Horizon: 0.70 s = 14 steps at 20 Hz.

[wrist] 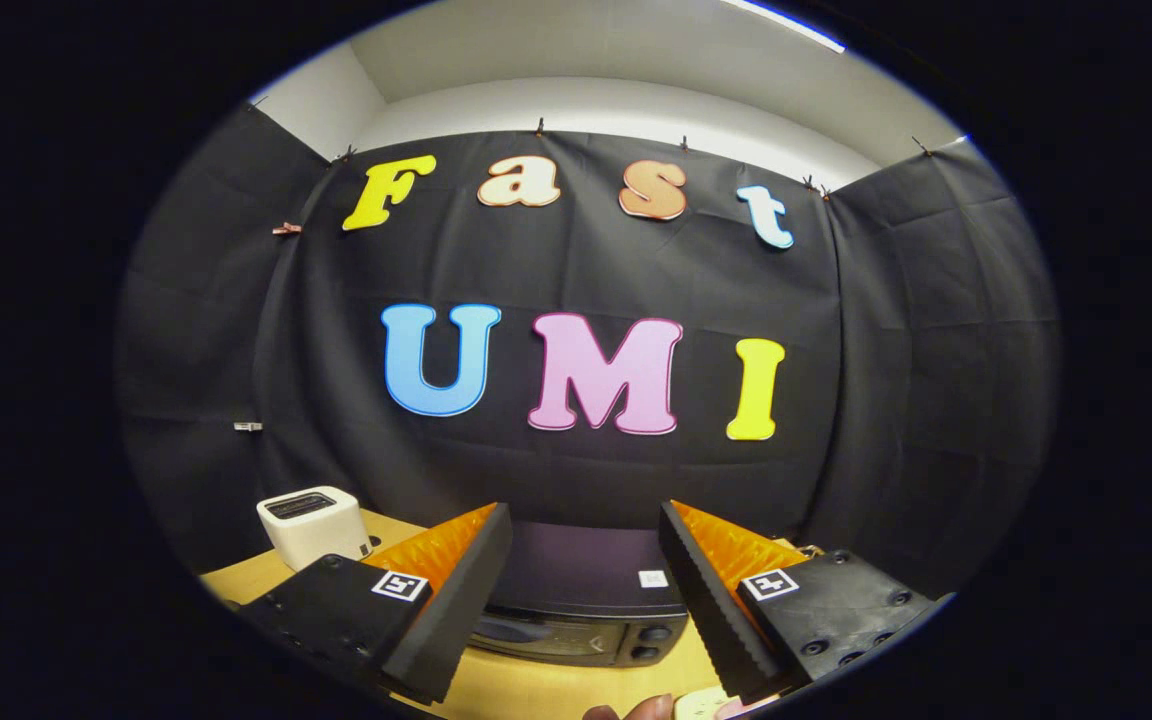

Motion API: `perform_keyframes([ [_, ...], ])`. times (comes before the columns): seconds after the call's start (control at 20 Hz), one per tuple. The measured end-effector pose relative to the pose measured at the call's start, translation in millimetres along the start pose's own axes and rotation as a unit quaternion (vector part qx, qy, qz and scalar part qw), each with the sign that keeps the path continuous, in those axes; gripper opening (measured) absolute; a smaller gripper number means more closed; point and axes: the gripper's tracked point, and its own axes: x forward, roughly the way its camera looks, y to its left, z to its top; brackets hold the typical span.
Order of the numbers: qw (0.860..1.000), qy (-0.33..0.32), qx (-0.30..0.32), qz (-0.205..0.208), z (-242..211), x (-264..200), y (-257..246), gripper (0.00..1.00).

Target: Open the toaster oven, put the food inside, and close the toaster oven door.

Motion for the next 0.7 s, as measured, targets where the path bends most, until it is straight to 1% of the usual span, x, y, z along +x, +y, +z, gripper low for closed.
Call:
perform_keyframes([
  [0.15, 0.999, 0.029, 0.014, -0.003, -41.2, 20.4, 29.3, 0.98],
  [0.3, 0.997, 0.068, 0.022, -0.013, -88.1, 38.5, 45.9, 0.98],
  [0.4, 0.995, 0.093, 0.014, -0.022, -115.4, 50.3, 49.4, 0.98],
  [0.55, 0.991, 0.129, 0.016, -0.031, -149.9, 63.2, 53.3, 0.98],
  [0.7, 0.988, 0.152, 0.011, -0.035, -171.3, 66.2, 59.3, 0.98],
])
